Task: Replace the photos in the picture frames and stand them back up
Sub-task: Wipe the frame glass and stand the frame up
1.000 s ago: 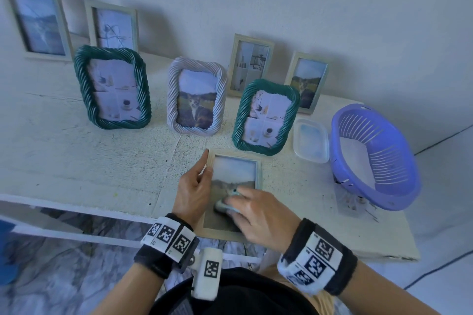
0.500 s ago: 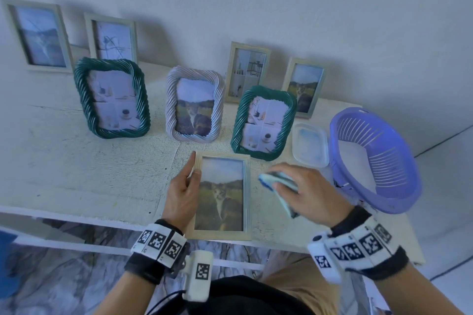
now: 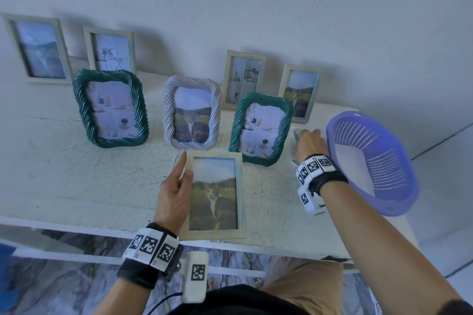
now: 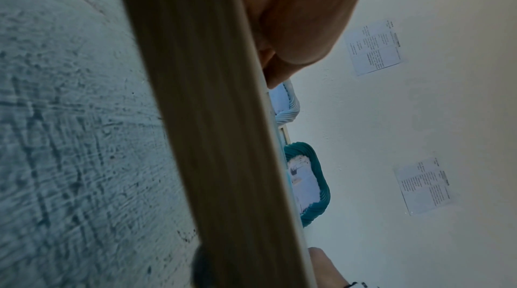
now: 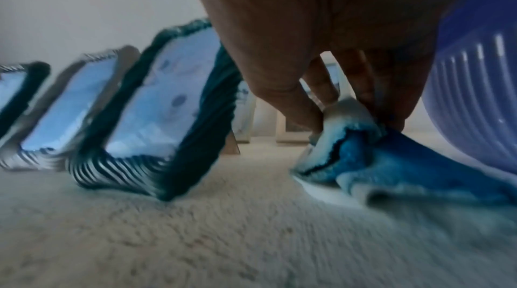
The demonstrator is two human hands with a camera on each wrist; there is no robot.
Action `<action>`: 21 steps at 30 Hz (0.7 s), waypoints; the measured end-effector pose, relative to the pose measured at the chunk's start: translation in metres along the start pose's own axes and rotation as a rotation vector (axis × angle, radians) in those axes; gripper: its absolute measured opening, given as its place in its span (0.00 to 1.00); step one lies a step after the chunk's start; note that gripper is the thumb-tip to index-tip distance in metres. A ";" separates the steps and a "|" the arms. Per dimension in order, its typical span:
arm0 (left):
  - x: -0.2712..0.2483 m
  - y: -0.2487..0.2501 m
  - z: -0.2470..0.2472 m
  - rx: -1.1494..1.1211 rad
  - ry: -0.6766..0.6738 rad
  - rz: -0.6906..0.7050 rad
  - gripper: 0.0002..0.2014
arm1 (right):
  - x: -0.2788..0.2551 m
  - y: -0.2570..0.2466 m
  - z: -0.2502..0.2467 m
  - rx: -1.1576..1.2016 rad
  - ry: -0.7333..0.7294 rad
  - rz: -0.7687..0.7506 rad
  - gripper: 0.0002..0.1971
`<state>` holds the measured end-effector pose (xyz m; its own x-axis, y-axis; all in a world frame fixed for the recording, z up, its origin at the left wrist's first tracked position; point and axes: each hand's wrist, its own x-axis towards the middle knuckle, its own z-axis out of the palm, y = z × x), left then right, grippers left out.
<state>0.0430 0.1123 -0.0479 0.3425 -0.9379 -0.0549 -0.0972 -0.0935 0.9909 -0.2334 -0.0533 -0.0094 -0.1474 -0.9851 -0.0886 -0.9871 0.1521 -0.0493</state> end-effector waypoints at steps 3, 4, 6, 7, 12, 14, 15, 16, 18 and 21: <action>0.002 -0.002 0.002 -0.028 -0.013 -0.024 0.22 | 0.006 0.001 0.012 -0.003 -0.024 0.032 0.20; 0.002 -0.001 0.002 -0.039 -0.018 -0.025 0.22 | 0.006 0.001 0.015 0.009 -0.017 0.024 0.21; 0.002 0.000 0.003 -0.069 -0.023 -0.026 0.22 | 0.001 0.001 0.014 0.030 0.010 -0.009 0.20; 0.002 0.000 0.003 -0.074 -0.021 -0.029 0.22 | -0.004 0.002 0.011 0.033 0.034 -0.034 0.20; 0.002 0.008 0.007 -0.133 -0.015 -0.086 0.17 | -0.057 0.002 -0.005 0.188 0.257 -0.191 0.14; 0.001 0.012 0.010 -0.158 0.003 -0.102 0.12 | -0.089 -0.006 -0.009 0.484 0.136 -0.255 0.10; 0.001 0.014 0.011 -0.167 0.001 -0.113 0.12 | -0.105 -0.010 -0.010 0.665 -0.020 -0.248 0.09; 0.002 0.015 0.012 -0.184 -0.010 -0.123 0.13 | -0.120 -0.015 -0.010 0.872 -0.204 -0.210 0.10; 0.002 0.019 0.016 -0.226 -0.040 -0.141 0.13 | -0.142 -0.024 -0.005 1.259 -0.501 -0.080 0.15; -0.001 0.031 0.022 -0.249 -0.043 -0.150 0.06 | -0.158 -0.035 0.006 1.557 -0.600 0.032 0.18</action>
<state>0.0188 0.1032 -0.0201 0.2956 -0.9334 -0.2032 0.1853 -0.1526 0.9708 -0.1756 0.0977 0.0004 0.2418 -0.8678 -0.4341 0.0703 0.4618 -0.8842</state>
